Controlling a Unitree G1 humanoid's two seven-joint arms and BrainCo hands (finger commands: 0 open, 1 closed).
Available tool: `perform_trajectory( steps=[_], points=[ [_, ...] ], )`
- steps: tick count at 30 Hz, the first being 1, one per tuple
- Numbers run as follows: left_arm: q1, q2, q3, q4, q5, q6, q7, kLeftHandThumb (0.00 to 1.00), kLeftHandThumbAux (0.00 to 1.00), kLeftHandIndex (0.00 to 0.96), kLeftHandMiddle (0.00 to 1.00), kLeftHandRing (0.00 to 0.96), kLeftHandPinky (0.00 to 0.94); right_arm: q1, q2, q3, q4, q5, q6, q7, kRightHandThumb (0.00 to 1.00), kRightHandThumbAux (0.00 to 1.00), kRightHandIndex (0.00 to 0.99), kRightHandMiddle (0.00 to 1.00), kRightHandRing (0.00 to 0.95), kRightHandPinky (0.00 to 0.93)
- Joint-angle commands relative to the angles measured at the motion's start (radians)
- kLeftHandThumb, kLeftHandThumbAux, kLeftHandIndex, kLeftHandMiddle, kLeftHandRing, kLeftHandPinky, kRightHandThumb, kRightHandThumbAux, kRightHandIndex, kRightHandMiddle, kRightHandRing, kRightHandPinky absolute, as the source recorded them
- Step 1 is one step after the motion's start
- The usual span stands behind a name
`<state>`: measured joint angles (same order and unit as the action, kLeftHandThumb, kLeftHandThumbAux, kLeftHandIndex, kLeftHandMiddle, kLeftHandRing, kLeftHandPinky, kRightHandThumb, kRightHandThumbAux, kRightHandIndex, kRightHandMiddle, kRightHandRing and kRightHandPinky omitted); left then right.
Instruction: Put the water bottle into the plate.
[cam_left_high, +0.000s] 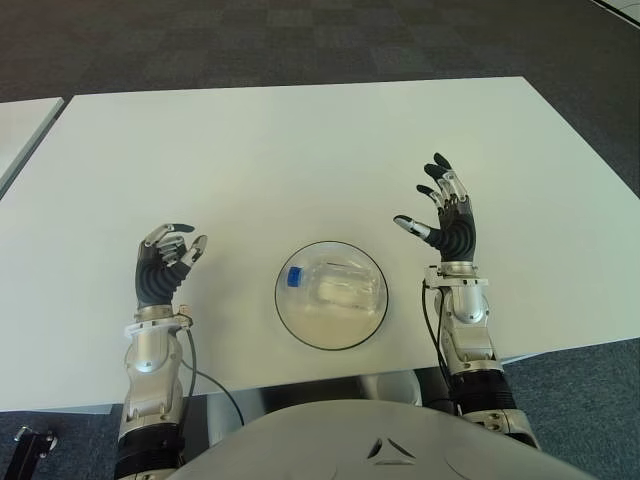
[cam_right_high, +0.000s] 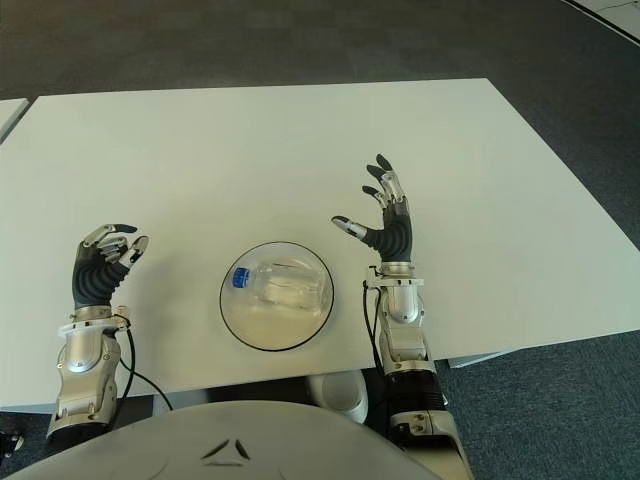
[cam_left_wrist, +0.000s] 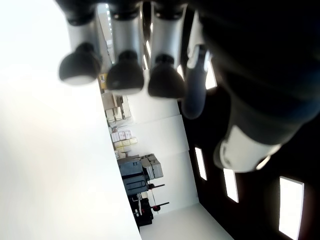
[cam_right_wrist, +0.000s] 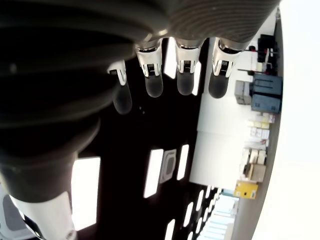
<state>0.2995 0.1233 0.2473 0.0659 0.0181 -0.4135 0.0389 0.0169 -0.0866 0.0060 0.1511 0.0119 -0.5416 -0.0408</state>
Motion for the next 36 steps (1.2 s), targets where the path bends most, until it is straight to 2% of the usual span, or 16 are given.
perform_trajectory(
  steps=[1,6,9,19,24,29,30,31,34,36],
  points=[
    [0.008,-0.004,-0.009,-0.002,0.009,0.025,0.005,0.703,0.716,0.439,0.845,0.846,0.847,-0.018,0.013,-0.021,0.065,0.045,0.028,0.033,0.251,0.844,0.200,0.159,0.157,0.240],
    [0.004,-0.005,-0.012,0.008,0.011,0.020,0.003,0.702,0.716,0.439,0.855,0.858,0.861,-0.044,0.030,-0.030,0.127,0.046,0.018,0.044,0.215,0.895,0.222,0.255,0.235,0.299],
    [0.001,-0.010,-0.019,0.017,0.017,0.016,0.005,0.702,0.716,0.439,0.861,0.864,0.866,-0.055,0.042,-0.034,0.162,0.035,0.039,0.035,0.187,0.930,0.247,0.303,0.278,0.328],
    [-0.006,-0.026,-0.044,0.045,0.037,0.027,0.020,0.702,0.718,0.438,0.849,0.854,0.845,-0.078,0.057,-0.037,0.245,-0.031,0.073,-0.024,0.096,0.996,0.327,0.374,0.360,0.386],
    [-0.009,-0.034,-0.058,0.060,0.041,0.031,0.016,0.701,0.718,0.438,0.840,0.845,0.838,-0.091,0.060,-0.033,0.297,-0.059,0.061,-0.051,0.083,0.998,0.357,0.393,0.385,0.415],
    [-0.024,-0.048,-0.076,0.109,0.048,0.016,0.025,0.700,0.718,0.438,0.834,0.837,0.828,-0.108,0.067,-0.037,0.369,-0.056,0.001,-0.055,0.090,0.998,0.418,0.427,0.423,0.452],
    [-0.027,-0.049,-0.078,0.116,0.048,0.013,0.027,0.700,0.718,0.438,0.832,0.835,0.824,-0.112,0.067,-0.038,0.379,-0.053,-0.008,-0.054,0.306,0.905,0.419,0.436,0.432,0.457],
    [-0.030,-0.051,-0.080,0.123,0.046,0.010,0.028,0.700,0.718,0.438,0.831,0.834,0.821,-0.115,0.067,-0.039,0.389,-0.051,-0.016,-0.052,0.445,0.845,0.420,0.442,0.438,0.460],
    [-0.041,-0.058,-0.081,0.148,0.037,0.003,0.028,0.700,0.719,0.438,0.826,0.828,0.811,-0.126,0.066,-0.042,0.419,-0.047,-0.039,-0.047,0.612,0.773,0.422,0.455,0.450,0.473],
    [-0.052,-0.063,-0.081,0.170,0.029,0.000,0.028,0.699,0.719,0.437,0.821,0.824,0.808,-0.132,0.066,-0.043,0.436,-0.046,-0.052,-0.046,0.652,0.756,0.423,0.460,0.457,0.480]
  ],
)
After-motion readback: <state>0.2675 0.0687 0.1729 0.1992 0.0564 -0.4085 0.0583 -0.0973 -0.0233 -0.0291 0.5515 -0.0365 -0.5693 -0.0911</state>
